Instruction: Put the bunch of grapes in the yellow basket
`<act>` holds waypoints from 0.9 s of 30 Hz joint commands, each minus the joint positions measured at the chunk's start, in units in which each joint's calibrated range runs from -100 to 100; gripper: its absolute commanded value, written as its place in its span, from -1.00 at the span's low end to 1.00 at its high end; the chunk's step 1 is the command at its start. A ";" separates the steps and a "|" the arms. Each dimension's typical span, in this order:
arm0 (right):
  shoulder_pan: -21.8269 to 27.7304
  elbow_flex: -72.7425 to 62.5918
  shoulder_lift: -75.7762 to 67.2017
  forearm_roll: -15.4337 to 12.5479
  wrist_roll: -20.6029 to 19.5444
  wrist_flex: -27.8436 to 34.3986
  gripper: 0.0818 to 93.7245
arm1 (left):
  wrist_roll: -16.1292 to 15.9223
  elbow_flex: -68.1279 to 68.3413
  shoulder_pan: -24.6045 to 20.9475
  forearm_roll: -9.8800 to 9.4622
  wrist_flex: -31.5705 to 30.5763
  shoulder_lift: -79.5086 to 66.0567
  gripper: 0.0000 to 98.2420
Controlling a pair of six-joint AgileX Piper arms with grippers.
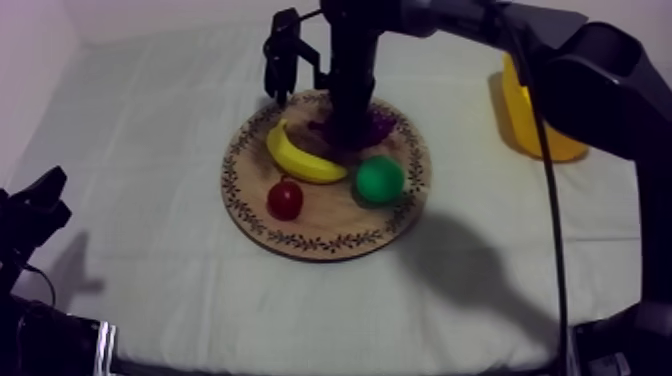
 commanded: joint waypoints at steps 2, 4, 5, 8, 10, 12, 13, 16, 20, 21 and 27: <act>0.15 -0.57 1.50 0.20 0.13 -0.04 0.30 | 0.00 -0.02 0.00 -0.02 -0.02 0.00 -1.00; 0.20 -0.75 2.33 0.24 0.21 -0.20 0.29 | 0.00 -0.02 0.00 -0.02 -0.02 0.00 -1.00; 0.21 -0.80 2.69 0.25 0.23 -0.30 0.28 | 0.00 -0.02 0.00 -0.02 -0.02 0.00 -1.00; 0.23 -0.88 3.67 0.26 0.28 -0.59 0.26 | 0.00 -0.02 0.00 -0.02 -0.02 0.00 -1.00; 0.24 -0.90 4.14 0.20 0.31 -0.74 0.14 | 0.00 -0.02 0.00 -0.02 -0.02 0.00 -1.00; 0.24 -0.94 4.43 0.12 0.28 -0.85 -0.01 | 0.00 -0.02 0.00 -0.02 -0.02 0.00 -1.00; 0.24 -0.97 4.49 0.09 0.25 -0.88 -0.09 | 0.00 -0.02 0.00 -0.02 -0.02 0.00 -1.00; 0.21 -1.01 4.10 0.05 0.08 -0.93 -0.31 | 0.00 -0.02 0.00 -0.02 -0.02 0.00 -1.00; 0.18 -0.99 1.99 -0.08 -0.25 -0.95 -0.48 | 0.00 -0.02 0.00 -0.02 -0.02 0.00 -1.00; 0.18 -0.93 1.20 -0.12 -0.32 -0.95 -0.50 | 0.00 -0.02 0.00 -0.02 -0.02 0.00 -1.00; 0.39 0.36 -5.32 -0.14 -0.79 -1.09 -0.54 | 0.00 -0.02 0.00 -0.02 -0.02 0.00 -1.00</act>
